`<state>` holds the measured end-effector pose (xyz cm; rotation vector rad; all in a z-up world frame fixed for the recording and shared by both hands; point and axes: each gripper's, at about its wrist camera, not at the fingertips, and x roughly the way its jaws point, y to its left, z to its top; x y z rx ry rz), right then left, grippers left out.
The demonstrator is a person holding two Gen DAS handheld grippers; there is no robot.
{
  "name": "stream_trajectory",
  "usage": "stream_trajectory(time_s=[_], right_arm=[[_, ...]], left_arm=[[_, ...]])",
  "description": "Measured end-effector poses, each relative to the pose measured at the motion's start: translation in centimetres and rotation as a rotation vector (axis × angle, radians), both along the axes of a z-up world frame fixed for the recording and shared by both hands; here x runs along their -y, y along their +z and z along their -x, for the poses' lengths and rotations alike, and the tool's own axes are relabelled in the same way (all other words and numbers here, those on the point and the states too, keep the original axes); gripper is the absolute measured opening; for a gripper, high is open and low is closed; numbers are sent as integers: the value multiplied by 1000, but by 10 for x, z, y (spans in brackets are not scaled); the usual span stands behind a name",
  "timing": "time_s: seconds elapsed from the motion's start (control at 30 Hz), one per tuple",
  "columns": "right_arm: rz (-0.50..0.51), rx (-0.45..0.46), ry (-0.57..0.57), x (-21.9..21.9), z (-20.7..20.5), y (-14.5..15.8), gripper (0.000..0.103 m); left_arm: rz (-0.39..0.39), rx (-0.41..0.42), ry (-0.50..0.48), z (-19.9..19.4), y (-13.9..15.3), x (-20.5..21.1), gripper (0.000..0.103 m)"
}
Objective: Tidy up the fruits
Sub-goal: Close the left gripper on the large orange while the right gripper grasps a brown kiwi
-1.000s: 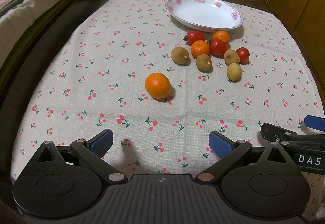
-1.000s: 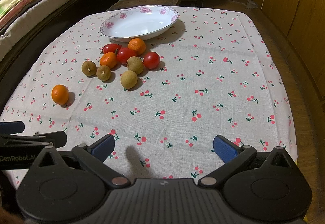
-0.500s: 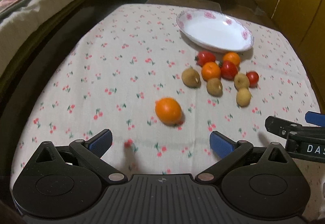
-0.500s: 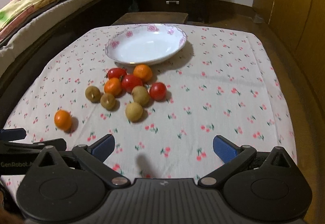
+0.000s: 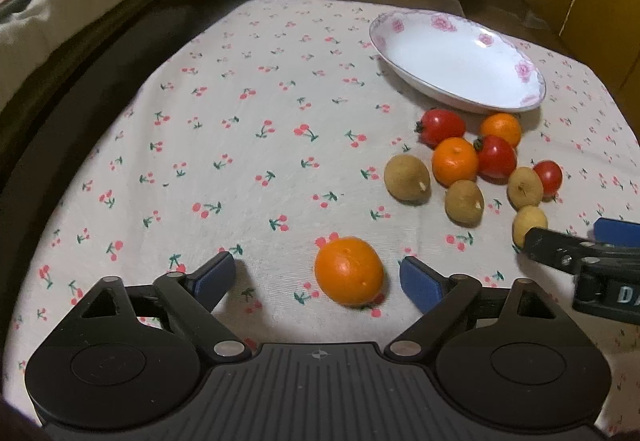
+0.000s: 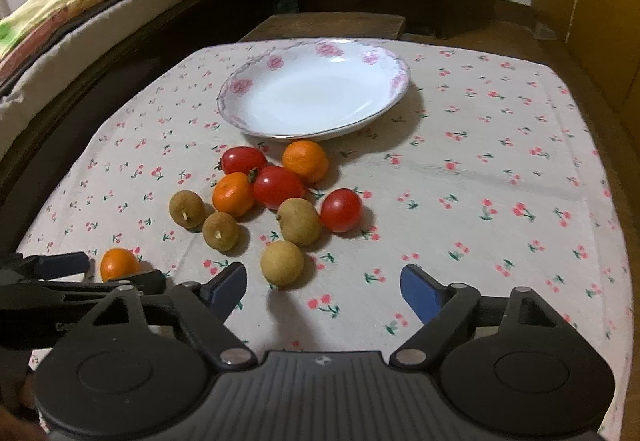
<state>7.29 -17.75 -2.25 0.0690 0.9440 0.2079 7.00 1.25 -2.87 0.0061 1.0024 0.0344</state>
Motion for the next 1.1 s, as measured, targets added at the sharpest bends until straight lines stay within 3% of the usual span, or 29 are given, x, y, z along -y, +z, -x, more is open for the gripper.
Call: stream_trajectory(time_s=[0.2, 0.33, 0.43, 0.6, 0.7, 0.8, 0.83, 0.9, 0.97, 1.03, 1.1], right_arm=[[11, 6, 53, -13, -8, -8, 68], [12, 8, 52, -16, -11, -8, 69], [3, 9, 59, -14, -9, -9, 74], [-71, -17, 56, -9, -10, -10, 95], [-88, -4, 59, -9, -7, -12, 100], [-87, -9, 72, -9, -8, -11, 99], [-81, -10, 72, -9, -8, -11, 97], [-12, 3, 63, -14, -6, -9, 73], [74, 25, 65, -20, -3, -8, 60], [76, 34, 59, -19, -3, -7, 56], [60, 39, 55, -15, -3, -6, 39]], left_arm=[[-5, 14, 10, 0, -5, -3, 103], [-5, 29, 8, 2, -5, -5, 103], [-7, 45, 7, 5, -6, -5, 103], [-6, 47, 3, 5, -7, -6, 103], [-6, 45, 3, 5, -6, -7, 103], [-9, 46, 3, 5, -6, -6, 103], [-9, 46, 1, 5, -6, -6, 103], [-9, 44, -2, 5, -6, -6, 103], [-10, 43, -5, 6, -6, -6, 103], [-8, 41, -10, 6, -6, -6, 103], [-8, 45, -21, 7, -4, -5, 100]])
